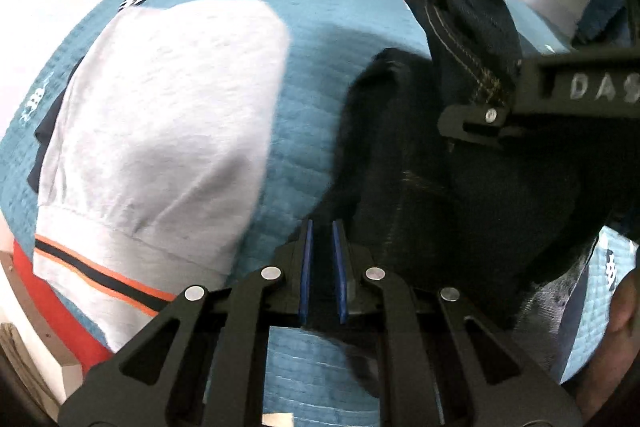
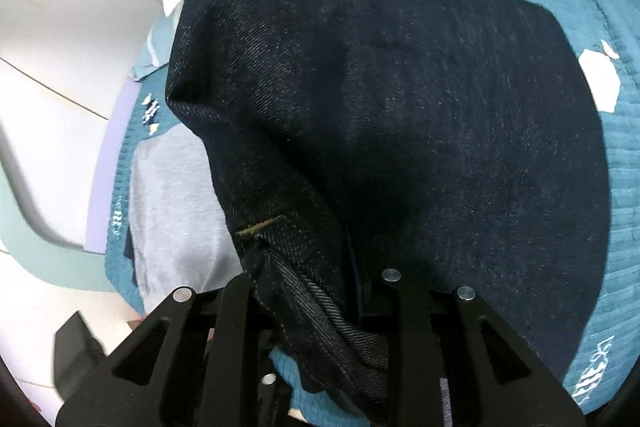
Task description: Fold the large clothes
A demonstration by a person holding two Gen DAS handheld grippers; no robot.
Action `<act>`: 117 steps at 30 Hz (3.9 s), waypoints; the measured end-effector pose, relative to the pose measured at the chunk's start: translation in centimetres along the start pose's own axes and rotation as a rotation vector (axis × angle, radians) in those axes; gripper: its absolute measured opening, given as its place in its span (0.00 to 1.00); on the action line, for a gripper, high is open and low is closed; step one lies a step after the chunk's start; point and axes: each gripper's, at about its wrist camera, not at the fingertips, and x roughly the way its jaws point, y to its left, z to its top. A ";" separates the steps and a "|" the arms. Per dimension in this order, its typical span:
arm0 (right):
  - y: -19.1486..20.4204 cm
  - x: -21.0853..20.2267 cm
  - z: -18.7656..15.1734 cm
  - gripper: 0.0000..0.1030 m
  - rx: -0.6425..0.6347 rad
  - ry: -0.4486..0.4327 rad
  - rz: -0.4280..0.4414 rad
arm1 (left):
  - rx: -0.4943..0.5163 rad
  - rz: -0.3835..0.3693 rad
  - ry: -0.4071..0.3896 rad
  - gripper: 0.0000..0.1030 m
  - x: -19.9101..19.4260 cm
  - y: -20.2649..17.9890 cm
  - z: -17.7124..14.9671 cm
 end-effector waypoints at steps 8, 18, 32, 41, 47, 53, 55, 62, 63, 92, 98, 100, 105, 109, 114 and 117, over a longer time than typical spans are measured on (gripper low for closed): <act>-0.3 2.2 -0.9 0.32 0.067 0.087 0.167 | -0.047 0.021 -0.016 0.12 -0.5 2.6 0.2; -0.2 -1.8 -1.6 0.35 -0.007 0.146 0.413 | -0.046 0.018 -0.035 0.12 -1.9 2.8 0.3; -5.3 -4.1 -7.0 0.17 -0.025 0.111 0.242 | 0.011 -0.083 -0.097 0.27 -5.1 -0.2 2.4; -0.5 -1.3 -13.5 0.16 -0.151 0.339 0.334 | 0.051 -0.122 -0.099 0.36 -5.1 -1.4 1.9; -3.8 -9.4 -10.9 0.15 -0.177 0.049 0.031 | 0.122 -0.105 0.040 0.36 -1.4 -2.9 -0.9; -8.0 -2.9 -9.9 0.00 -0.006 0.159 -0.048 | 0.131 -0.095 0.112 0.35 1.7 -2.6 -2.5; -8.2 -3.3 -9.5 0.00 0.067 0.175 -0.008 | 0.138 -0.080 0.109 0.35 1.6 -2.7 -2.6; -4.7 -4.2 -10.2 0.00 -0.047 0.188 -0.144 | 0.134 -0.070 0.129 0.35 1.5 -2.2 -3.6; -5.3 -3.4 -9.3 0.00 -0.060 0.186 -0.155 | 0.132 -0.069 0.132 0.36 1.8 -2.2 -3.6; -9.7 -7.0 2.7 0.00 0.020 0.058 -0.165 | 0.161 -0.034 0.087 0.35 4.7 -5.9 8.5; -12.9 -1.8 5.0 0.00 0.119 0.185 -0.103 | 0.117 -0.013 0.142 0.35 9.5 -6.1 8.8; -12.9 -2.6 4.9 0.00 0.151 0.201 -0.099 | 0.107 -0.024 0.156 0.35 9.2 -6.0 9.0; -9.5 -8.3 7.5 0.01 0.045 0.063 -0.145 | 0.173 -0.031 0.130 0.36 5.7 -6.5 11.1; -10.7 -3.8 9.9 0.01 0.069 0.182 -0.238 | 0.106 -0.035 0.168 0.38 8.3 -6.1 15.0; -12.8 -0.1 10.5 0.00 0.097 0.191 -0.267 | 0.036 -0.106 0.249 0.41 13.0 -5.2 16.3; -12.4 -1.3 11.1 0.00 0.094 0.232 -0.271 | 0.061 -0.095 0.277 0.41 12.4 -5.4 16.7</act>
